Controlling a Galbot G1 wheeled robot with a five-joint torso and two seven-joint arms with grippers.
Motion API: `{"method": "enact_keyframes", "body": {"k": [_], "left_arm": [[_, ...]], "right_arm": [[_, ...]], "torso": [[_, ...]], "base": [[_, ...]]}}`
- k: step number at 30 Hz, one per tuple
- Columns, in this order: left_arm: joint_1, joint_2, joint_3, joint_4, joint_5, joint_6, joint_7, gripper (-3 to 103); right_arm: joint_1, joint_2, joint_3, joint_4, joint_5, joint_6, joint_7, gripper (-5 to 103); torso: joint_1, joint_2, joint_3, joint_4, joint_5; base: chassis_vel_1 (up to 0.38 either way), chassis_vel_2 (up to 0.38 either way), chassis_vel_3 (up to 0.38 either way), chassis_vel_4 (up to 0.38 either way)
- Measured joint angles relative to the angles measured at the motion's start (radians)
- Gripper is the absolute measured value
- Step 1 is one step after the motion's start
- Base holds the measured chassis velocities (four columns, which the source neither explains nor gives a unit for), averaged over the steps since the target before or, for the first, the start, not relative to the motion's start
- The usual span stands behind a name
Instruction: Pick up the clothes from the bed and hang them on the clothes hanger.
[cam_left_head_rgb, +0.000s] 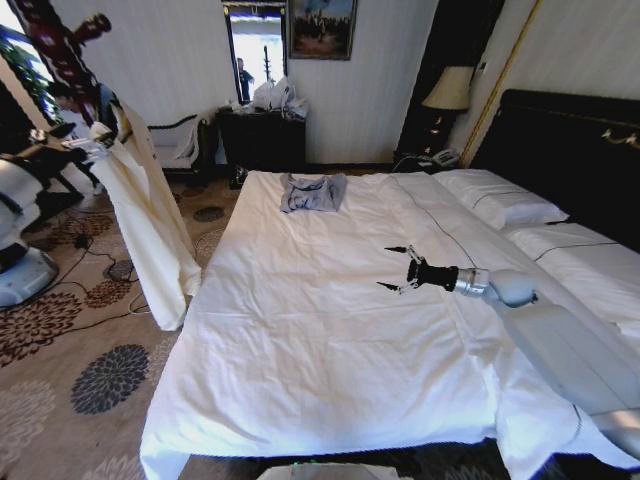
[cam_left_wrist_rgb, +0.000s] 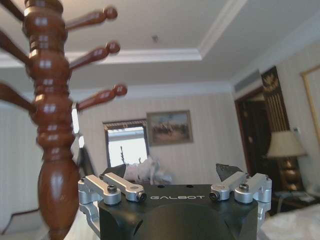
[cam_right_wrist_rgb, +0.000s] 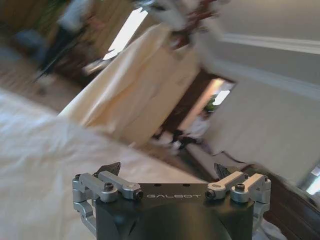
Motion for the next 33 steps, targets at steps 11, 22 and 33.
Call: {"method": "enact_keyframes", "body": {"k": [11, 22, 33], "left_arm": [[0.183, -0.104, -0.062, -0.250, 0.110, 0.073, -0.439, 100], [0.908, -0.478, -0.253, -0.514, 0.447, -0.112, -0.414, 100], [1.169, -0.862, -0.192, -0.597, 0.791, -0.325, -0.196, 100]], "right_arm": [[-0.285, 0.025, 0.329, 0.173, 0.385, -0.184, 0.611, 100], [-0.850, 0.326, 0.715, 0.494, 0.169, -0.116, 0.865, 100], [-1.004, 0.635, 0.608, 0.708, -0.120, -0.069, 0.892, 100]], "torso": [[0.000, 0.000, 0.000, 0.0011, 0.0002], [0.000, 0.000, 0.000, 0.0016, -0.0010], [0.000, 0.000, 0.000, 0.0007, -0.0001]], "base": [[0.000, 0.000, 0.000, 0.000], [0.000, 0.000, 0.000, 0.000], [0.000, 0.000, 0.000, 0.000]]}}
